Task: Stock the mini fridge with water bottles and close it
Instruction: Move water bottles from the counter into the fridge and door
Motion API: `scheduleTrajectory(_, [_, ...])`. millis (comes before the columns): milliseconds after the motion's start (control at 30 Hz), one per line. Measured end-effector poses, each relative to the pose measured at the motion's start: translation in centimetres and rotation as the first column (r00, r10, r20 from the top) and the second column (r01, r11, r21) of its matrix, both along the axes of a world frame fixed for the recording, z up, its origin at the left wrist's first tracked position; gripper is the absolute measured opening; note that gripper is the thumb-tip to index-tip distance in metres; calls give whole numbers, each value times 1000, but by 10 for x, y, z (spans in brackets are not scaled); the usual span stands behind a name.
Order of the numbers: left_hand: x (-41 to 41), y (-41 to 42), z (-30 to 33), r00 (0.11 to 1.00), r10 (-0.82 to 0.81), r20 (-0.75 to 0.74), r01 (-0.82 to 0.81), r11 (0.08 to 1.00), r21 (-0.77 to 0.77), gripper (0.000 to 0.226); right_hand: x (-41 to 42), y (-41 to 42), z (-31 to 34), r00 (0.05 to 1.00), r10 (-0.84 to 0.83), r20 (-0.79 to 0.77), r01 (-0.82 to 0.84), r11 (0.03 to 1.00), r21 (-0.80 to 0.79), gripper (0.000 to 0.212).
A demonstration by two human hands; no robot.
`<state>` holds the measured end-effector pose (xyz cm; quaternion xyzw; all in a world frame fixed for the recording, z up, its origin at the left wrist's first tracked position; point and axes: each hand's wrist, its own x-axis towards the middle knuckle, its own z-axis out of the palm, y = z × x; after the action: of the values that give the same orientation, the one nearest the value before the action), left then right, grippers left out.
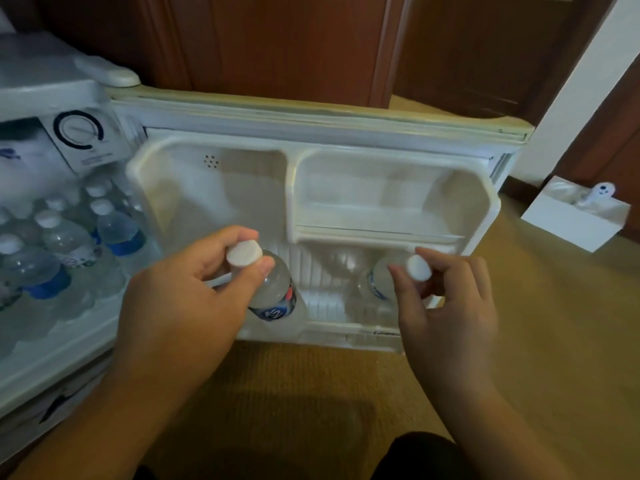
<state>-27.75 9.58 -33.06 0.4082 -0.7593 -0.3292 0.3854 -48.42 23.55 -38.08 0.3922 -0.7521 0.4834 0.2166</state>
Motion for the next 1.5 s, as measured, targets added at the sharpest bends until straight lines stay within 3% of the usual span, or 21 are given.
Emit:
scheduleTrajectory(200, [2, 14, 3, 1000, -6, -24, 7, 999, 43, 21, 0, 9, -26, 998, -15, 66, 13, 999, 36, 26])
scheduleTrajectory(433, [-2, 17, 5, 1000, -16, -27, 17, 999, 48, 20, -19, -1, -44, 974, -74, 216, 28, 978, 208, 25])
scheduleTrajectory(633, [-8, 19, -6, 998, 12, -61, -8, 997, 70, 21, -20, -5, -49, 945, -118, 305, 62, 981, 185, 29])
scheduleTrajectory(833, [-10, 18, -12, 999, 26, -17, -25, 996, 80, 23, -26, -17, -54, 976, -151, 157, 118, 973, 199, 29])
scheduleTrajectory(1000, [-10, 16, -14, 999, 45, -21, -42, 994, 99, 22, -13, -22, -59, 992, -85, 96, 61, 971, 233, 54])
scheduleTrajectory(1167, [-10, 8, -15, 999, 48, 10, -48, 992, 116, 27, -8, -10, -46, 992, -51, 113, 33, 987, 156, 37])
scheduleTrajectory(1267, [-13, 5, -15, 998, 56, 16, -58, 992, 112, 22, -13, -5, -12, 993, -57, -101, 53, 997, -48, 16])
scheduleTrajectory(1367, [-19, 2, -18, 997, 76, 27, -78, 993, 90, 26, -32, -13, 46, 935, -100, -341, 40, 983, -180, 17])
scheduleTrajectory(1433, [-24, 1, -20, 996, 76, 47, -80, 993, 83, 38, -51, -27, 86, 928, -91, -361, 55, 993, -108, 30])
scheduleTrajectory(1500, [-29, 0, -23, 995, 87, 57, -91, 992, 82, 45, -69, -45, 118, 955, -53, -292, 96, 986, 134, 45])
